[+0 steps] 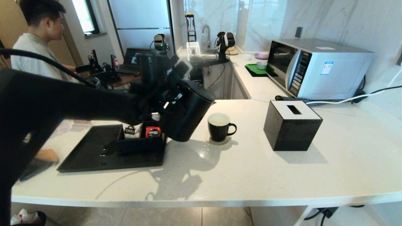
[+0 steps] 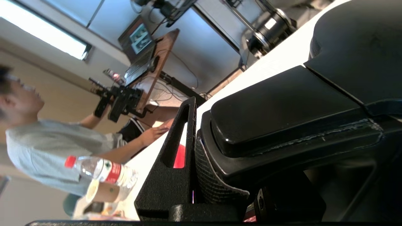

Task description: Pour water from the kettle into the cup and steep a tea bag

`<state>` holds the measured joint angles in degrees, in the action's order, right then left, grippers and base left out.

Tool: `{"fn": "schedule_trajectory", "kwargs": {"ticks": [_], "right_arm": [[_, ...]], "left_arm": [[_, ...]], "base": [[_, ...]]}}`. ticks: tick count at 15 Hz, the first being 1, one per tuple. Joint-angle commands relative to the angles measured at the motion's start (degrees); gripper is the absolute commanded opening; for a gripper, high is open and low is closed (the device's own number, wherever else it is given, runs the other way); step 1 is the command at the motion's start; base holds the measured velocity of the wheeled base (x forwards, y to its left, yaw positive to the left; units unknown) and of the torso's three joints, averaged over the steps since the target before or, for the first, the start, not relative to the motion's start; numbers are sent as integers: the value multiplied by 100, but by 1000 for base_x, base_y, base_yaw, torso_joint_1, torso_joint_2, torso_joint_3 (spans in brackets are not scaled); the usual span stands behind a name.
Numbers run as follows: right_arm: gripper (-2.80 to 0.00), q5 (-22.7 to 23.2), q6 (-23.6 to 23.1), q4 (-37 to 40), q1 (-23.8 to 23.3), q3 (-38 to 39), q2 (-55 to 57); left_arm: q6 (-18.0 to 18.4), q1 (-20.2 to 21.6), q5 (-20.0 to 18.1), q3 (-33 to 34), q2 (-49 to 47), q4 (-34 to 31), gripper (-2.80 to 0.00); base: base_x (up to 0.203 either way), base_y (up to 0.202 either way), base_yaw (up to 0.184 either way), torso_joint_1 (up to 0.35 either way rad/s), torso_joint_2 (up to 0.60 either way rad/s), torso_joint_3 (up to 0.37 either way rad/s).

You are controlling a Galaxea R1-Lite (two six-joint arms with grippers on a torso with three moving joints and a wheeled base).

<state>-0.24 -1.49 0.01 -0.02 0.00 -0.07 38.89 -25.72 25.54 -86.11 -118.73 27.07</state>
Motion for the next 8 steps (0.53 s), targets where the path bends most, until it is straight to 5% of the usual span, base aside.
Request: {"fn": "schedule_trajectory", "kwargs": {"ticks": [1,8], "right_arm": [[-280,-2,-1,-1,1,0,7],[-280,-2,-2,-1,-5,0,7]], "left_arm": [[-84,68,17,222,233,233,-280],[-798,316,699,1244,1044,1397,-280]], "base": [[0,0,0,0,0,0],[0,0,0,0,0,0]]}}
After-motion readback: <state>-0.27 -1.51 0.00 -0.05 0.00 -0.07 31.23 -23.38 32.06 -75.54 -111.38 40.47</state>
